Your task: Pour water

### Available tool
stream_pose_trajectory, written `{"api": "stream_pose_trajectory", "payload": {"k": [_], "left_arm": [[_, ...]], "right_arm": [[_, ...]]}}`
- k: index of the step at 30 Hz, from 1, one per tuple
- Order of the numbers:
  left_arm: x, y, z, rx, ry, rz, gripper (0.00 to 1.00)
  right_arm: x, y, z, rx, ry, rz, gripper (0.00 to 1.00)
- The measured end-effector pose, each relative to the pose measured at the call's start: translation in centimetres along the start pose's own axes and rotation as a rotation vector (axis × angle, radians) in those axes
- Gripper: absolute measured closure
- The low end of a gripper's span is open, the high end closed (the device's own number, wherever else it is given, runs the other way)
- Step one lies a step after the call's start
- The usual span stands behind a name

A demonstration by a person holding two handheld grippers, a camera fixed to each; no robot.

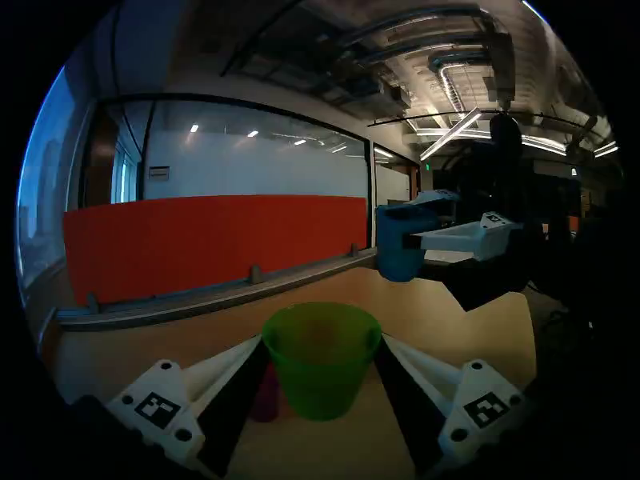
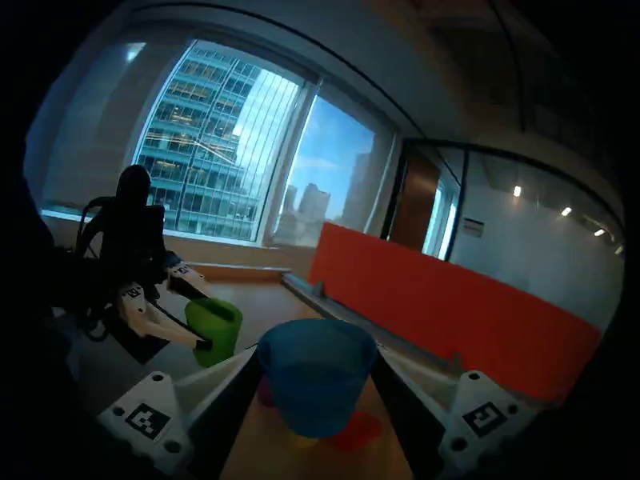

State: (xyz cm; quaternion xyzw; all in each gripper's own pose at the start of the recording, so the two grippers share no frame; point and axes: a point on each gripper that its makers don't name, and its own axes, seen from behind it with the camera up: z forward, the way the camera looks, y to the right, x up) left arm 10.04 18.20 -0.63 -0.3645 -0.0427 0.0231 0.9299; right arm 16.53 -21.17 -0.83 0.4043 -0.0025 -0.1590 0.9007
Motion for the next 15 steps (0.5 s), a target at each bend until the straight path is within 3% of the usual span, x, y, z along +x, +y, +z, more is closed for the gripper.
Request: {"api": "stream_pose_trajectory", "payload": {"k": [15], "left_arm": [[0.3,1.1,0.7,-0.015,-0.002,0.019,0.13]], "right_arm": [[1.9,-0.5,1.7,0.023,-0.005,-0.189,0.09]]}}
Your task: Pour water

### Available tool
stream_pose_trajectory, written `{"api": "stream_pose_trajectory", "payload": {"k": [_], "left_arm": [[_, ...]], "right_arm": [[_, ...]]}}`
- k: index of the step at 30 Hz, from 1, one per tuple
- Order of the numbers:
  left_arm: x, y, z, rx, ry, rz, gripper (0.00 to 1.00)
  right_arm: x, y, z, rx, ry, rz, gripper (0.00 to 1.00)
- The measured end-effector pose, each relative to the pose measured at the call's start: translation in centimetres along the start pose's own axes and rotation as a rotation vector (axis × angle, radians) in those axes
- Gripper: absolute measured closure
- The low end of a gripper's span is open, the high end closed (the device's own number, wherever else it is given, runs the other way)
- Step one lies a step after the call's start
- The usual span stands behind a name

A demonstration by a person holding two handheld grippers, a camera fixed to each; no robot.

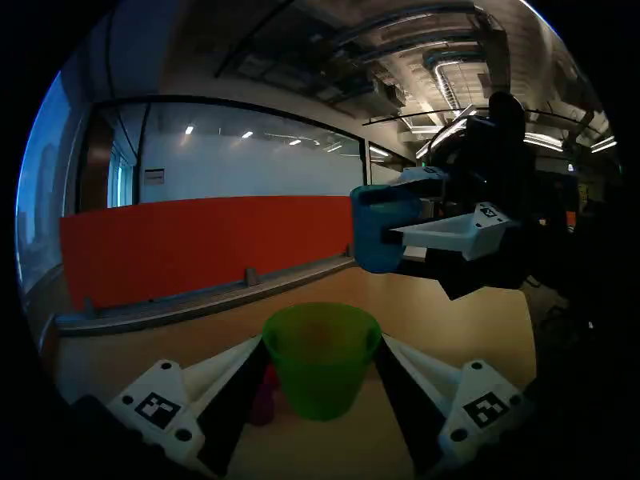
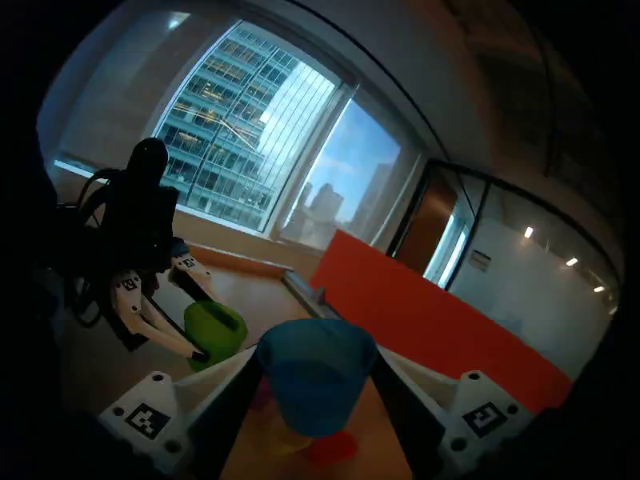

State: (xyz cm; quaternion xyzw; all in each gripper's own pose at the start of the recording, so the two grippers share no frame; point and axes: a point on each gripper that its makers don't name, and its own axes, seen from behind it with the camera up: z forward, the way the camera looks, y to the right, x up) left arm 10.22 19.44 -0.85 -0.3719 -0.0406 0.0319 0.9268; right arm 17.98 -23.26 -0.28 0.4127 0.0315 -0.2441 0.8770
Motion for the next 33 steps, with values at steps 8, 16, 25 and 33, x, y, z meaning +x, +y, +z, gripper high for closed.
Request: {"api": "stream_pose_trajectory", "payload": {"k": [8,16,25,33], "left_arm": [[0.1,0.5,0.3,-0.013,0.003,0.008,0.13],[0.4,0.9,0.8,-0.024,0.009,0.011,0.13],[0.6,1.2,1.1,-0.035,0.014,0.015,0.13],[0.5,1.1,1.4,-0.039,0.015,0.013,0.13]], "right_arm": [[1.2,0.6,0.6,-0.003,0.002,-0.095,0.09],[2.3,0.8,1.4,-0.004,0.008,-0.176,0.09],[3.0,0.8,2.7,-0.005,0.003,-0.264,0.09],[4.0,0.7,3.6,-0.004,0.006,-0.324,0.09]]}}
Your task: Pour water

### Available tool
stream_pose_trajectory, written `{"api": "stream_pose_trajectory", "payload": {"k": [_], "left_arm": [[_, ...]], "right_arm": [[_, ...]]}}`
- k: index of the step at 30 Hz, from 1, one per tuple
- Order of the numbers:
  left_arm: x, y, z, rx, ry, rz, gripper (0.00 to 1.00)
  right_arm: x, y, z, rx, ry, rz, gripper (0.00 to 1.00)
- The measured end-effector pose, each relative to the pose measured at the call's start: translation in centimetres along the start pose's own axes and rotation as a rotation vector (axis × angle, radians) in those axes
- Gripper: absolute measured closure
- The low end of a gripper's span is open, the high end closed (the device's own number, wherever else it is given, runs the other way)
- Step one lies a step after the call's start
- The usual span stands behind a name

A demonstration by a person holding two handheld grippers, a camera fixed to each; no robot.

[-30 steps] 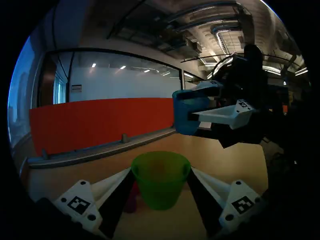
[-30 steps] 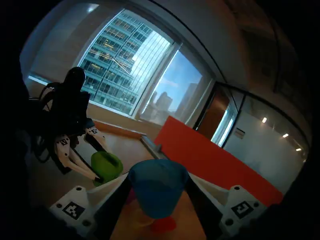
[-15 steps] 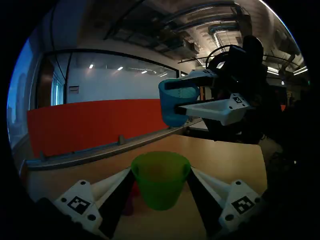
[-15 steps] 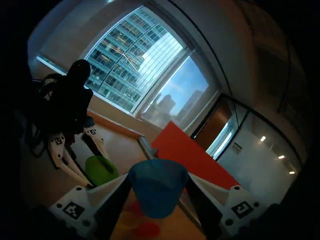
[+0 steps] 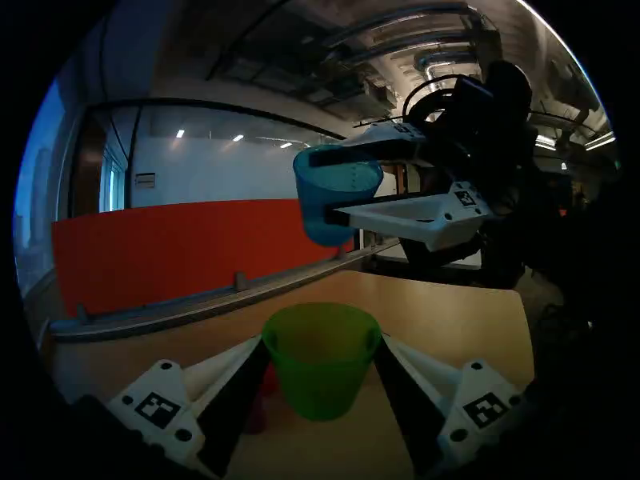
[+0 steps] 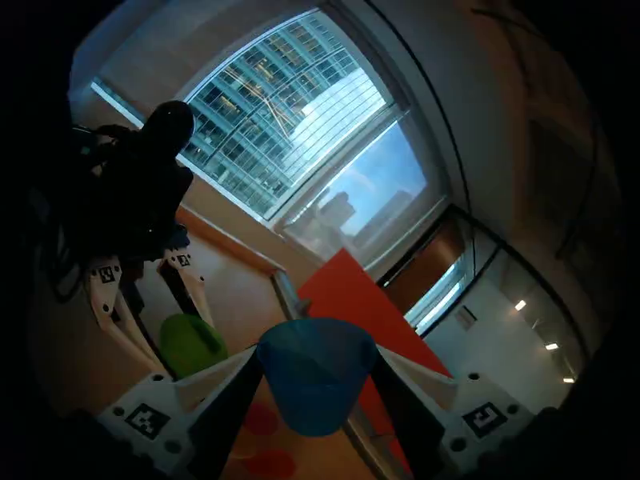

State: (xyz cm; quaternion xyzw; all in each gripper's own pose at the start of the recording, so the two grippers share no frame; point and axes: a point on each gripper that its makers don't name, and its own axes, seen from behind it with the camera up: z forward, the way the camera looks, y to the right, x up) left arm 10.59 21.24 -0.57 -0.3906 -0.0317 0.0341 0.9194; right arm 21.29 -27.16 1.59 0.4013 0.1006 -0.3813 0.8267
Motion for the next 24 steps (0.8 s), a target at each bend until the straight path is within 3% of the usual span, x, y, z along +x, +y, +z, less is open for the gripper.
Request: {"api": "stream_pose_trajectory", "payload": {"k": [9,24], "left_arm": [[0.3,0.1,0.1,-0.005,0.002,0.003,0.13],[0.8,0.4,0.1,-0.013,0.006,0.008,0.13]], "right_arm": [[1.3,-0.6,1.2,0.001,-0.015,-0.095,0.09],[2.9,0.6,1.9,-0.011,-0.009,-0.238,0.09]]}}
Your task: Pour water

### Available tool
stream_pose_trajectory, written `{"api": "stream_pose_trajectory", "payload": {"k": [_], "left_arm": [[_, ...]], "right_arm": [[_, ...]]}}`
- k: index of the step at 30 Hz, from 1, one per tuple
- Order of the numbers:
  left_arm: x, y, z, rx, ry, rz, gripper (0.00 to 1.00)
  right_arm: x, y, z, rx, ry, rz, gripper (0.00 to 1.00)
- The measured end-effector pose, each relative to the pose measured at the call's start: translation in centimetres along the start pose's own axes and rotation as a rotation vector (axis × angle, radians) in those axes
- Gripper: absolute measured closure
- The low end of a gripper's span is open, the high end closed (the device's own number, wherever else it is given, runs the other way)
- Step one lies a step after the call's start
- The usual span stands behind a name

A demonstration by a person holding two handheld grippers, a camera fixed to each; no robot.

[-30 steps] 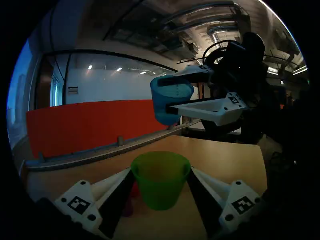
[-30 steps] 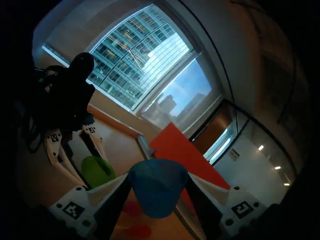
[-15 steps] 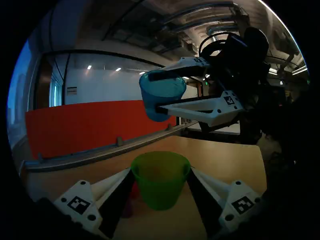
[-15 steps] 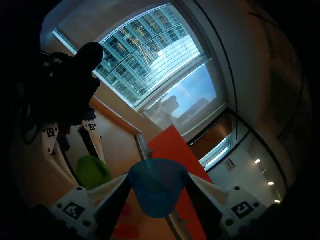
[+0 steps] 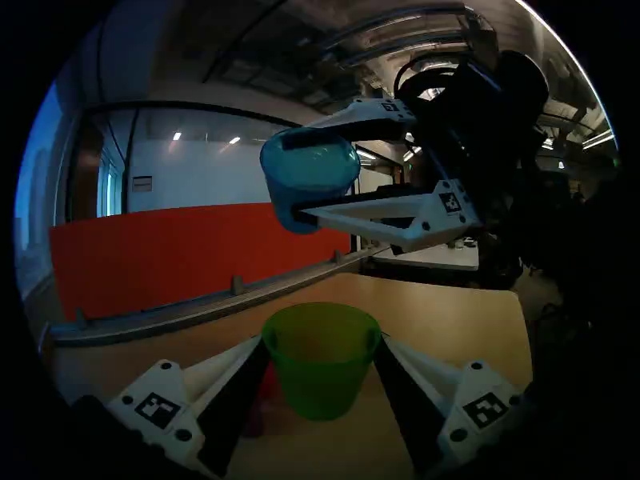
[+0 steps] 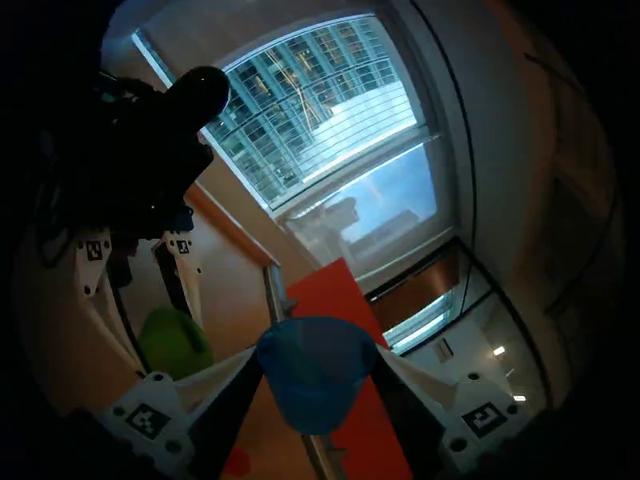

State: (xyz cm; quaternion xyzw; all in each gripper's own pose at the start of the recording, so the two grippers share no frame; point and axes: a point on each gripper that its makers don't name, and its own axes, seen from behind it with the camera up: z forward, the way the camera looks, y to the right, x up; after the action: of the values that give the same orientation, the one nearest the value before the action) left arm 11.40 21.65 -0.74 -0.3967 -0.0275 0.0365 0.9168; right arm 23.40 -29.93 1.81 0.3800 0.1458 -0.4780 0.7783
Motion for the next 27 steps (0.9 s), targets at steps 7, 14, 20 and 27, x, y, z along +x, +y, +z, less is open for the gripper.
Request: {"api": "stream_pose_trajectory", "payload": {"k": [7,14,20,27], "left_arm": [[0.1,0.2,0.1,-0.004,0.002,0.002,0.14],[0.1,0.3,0.2,-0.008,0.001,0.003,0.14],[0.0,0.4,0.2,-0.009,-0.002,0.006,0.14],[0.1,0.4,0.1,-0.013,0.000,0.003,0.14]], "right_arm": [[0.2,0.5,0.1,-0.011,-0.001,-0.055,0.09],[0.1,1.1,0.1,-0.025,-0.004,-0.096,0.09],[0.0,1.3,0.1,-0.034,-0.004,-0.119,0.09],[0.0,1.6,0.2,-0.043,-0.003,-0.143,0.09]]}}
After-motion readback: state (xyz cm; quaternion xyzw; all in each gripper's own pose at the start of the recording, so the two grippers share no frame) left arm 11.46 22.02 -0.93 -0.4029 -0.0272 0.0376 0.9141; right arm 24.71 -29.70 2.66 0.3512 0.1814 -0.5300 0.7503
